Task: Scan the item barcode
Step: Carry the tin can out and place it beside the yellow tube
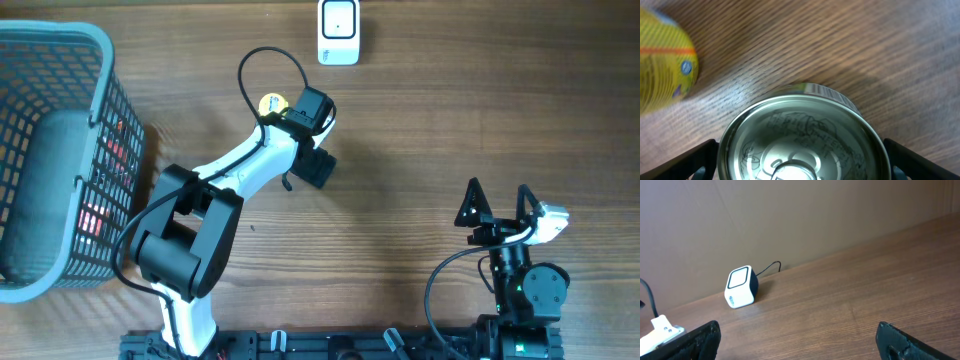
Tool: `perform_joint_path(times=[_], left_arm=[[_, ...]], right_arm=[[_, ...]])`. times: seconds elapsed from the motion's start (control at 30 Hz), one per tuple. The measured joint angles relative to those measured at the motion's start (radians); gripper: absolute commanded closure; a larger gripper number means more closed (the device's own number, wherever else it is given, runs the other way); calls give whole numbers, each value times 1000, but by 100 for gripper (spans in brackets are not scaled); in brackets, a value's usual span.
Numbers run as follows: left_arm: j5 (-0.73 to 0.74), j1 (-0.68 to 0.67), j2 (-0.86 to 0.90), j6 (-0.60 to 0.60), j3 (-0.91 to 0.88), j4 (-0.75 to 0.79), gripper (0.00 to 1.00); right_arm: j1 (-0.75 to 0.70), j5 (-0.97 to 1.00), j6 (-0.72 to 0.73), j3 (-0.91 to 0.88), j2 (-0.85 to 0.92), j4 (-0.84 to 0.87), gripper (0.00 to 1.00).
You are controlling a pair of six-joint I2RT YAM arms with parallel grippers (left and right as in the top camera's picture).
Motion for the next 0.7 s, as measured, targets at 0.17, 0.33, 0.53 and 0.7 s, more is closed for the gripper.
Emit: perform_joint_path(times=[0.17, 0.33, 0.53, 0.7], left_arm=[[0, -1, 0, 79, 0, 3, 0], [-33, -50, -82, 21, -1, -68, 0], [-238, -105, -601, -184, -11, -71, 0], [-486, 377, -1073, -524, 8, 40, 0]], right_arm=[[0, 0, 0, 0, 0, 0, 0], [0, 0, 0, 0, 0, 0, 0], [0, 0, 0, 0, 0, 0, 0], [0, 0, 0, 0, 0, 0, 0]])
